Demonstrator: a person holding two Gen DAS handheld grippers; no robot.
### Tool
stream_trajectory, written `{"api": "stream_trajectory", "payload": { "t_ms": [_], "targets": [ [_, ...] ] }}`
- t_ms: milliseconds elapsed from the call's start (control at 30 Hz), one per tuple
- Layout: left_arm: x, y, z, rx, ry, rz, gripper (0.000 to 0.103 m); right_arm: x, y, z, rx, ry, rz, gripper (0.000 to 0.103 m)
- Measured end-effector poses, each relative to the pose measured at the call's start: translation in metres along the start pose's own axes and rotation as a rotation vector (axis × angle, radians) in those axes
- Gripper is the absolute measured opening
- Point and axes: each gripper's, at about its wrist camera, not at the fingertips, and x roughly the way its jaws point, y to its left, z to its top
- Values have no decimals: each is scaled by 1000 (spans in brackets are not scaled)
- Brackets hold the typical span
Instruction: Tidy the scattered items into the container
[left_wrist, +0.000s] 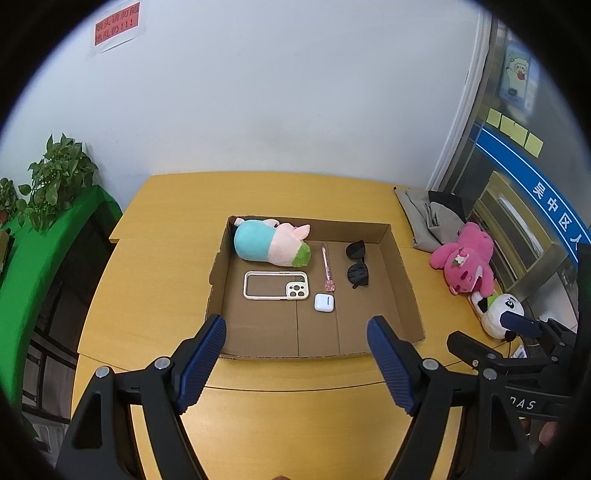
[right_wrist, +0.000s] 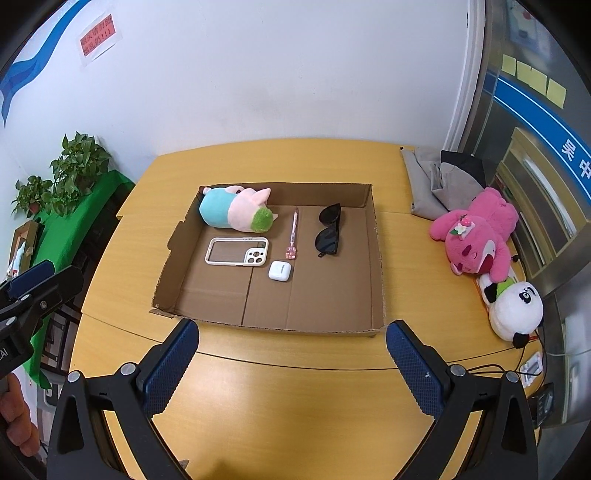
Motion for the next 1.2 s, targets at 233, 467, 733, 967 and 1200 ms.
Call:
{"api": "stream_trajectory", "payload": {
  "t_ms": [233,467,733,967,1200],
  "targets": [
    [1,-3,0,8,7,0,79,-2,-2,-2,4,-1,-6,103],
    [5,-6,-1,16,17,-8,79,-3,-3,-3,8,3,-8,103],
    [9,-7,-2,16,26,-14,79,-2,-3,-3,9,4,-7,103],
    [14,-6,-1,14,33,-13,79,1,-3,-3,9,7,-9,103],
    [22,-4,0,16,52,-20,79,8,-5,-1,7,20,-11,103]
  ]
}}
